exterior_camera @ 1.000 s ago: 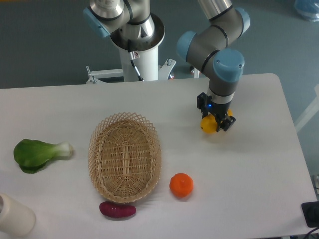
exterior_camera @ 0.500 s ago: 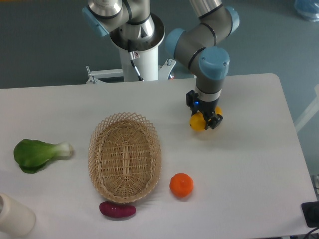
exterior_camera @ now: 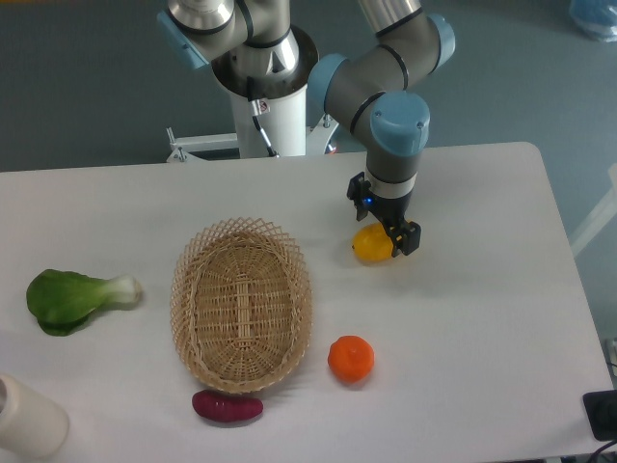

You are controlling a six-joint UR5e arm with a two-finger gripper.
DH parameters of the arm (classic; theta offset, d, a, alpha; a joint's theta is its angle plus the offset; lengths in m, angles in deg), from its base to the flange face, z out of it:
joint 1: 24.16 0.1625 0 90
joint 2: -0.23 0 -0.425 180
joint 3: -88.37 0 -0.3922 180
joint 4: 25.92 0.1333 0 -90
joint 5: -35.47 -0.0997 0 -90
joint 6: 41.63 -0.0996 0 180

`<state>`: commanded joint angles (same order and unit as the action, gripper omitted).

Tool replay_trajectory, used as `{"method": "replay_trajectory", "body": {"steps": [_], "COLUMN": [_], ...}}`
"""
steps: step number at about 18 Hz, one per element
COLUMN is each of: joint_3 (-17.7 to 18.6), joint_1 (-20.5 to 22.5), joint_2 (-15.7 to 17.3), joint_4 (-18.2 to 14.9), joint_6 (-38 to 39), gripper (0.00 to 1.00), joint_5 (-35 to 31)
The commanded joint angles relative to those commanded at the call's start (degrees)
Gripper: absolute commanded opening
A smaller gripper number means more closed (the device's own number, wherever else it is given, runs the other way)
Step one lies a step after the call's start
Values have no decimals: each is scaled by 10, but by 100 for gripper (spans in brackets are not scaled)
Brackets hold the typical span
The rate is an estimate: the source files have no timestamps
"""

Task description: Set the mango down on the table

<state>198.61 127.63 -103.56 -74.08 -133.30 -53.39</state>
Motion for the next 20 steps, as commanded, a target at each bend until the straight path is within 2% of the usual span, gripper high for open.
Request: {"method": "replay_trajectory", "body": {"steps": [7, 12, 17, 20], "joint_3": [-96, -128, -203, -199], "joint_1": [1, 2, -15, -15], "joint_2": [-40, -57, -84, -83], "joint_4": [-5, -11, -102, -102], "joint_6": [6, 25, 48, 43], "gripper": [100, 100, 100, 100], "joint_5": [5, 4, -3, -4]}}
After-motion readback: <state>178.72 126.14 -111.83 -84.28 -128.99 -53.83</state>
